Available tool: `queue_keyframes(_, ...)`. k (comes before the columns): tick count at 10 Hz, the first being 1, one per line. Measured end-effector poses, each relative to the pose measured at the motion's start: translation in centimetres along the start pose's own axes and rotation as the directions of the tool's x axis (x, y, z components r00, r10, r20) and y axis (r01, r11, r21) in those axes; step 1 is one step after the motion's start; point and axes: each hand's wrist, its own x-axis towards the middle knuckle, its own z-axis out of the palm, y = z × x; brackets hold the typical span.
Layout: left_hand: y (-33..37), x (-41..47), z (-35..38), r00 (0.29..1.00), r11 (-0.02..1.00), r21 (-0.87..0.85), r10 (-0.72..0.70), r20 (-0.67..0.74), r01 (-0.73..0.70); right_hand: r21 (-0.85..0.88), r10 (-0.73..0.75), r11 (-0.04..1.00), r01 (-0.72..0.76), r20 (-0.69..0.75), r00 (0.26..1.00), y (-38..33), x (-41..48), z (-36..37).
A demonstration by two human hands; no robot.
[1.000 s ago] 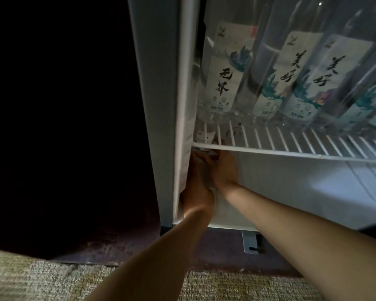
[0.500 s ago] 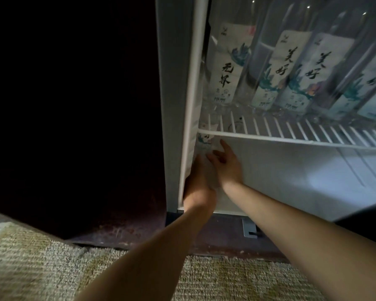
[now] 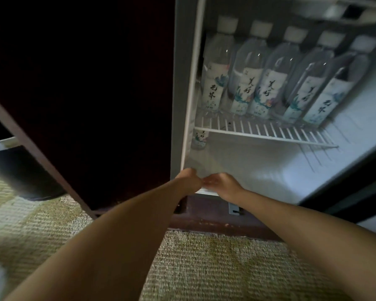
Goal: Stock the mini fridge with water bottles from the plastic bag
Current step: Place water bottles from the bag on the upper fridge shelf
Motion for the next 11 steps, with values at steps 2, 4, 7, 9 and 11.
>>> queue_keyframes(2,-0.8,-6.9,-2.6,0.997,0.991,-0.121,-0.056,-0.052,0.05,-0.113,0.003,0.994,0.001,0.031,1.0,-3.7,-6.4,-1.8)
queue_keyframes(4,1.0,-15.7,-6.8,0.979,0.945,-0.324,-0.11,-0.172,0.05,-0.022,-0.016,1.0,0.016,-0.003,1.0,-9.6,-14.3,-4.0)
queue_keyframes(7,3.3,-27.2,-10.2,0.948,0.834,-0.546,-0.104,-0.3,-0.081,0.267,-0.043,0.963,0.045,-0.012,0.999,-15.3,-25.5,-0.3)
queue_keyframes(9,1.5,-31.3,-11.1,0.941,0.583,-0.807,-0.211,-0.265,-0.096,0.417,-0.038,0.907,0.057,-0.054,0.998,-18.8,-29.6,1.9)
queue_keyframes(11,1.5,-32.8,-12.7,0.911,0.219,-0.947,-0.292,-0.292,-0.234,0.541,-0.277,0.801,0.258,-0.047,0.96,-24.2,-31.2,3.0)
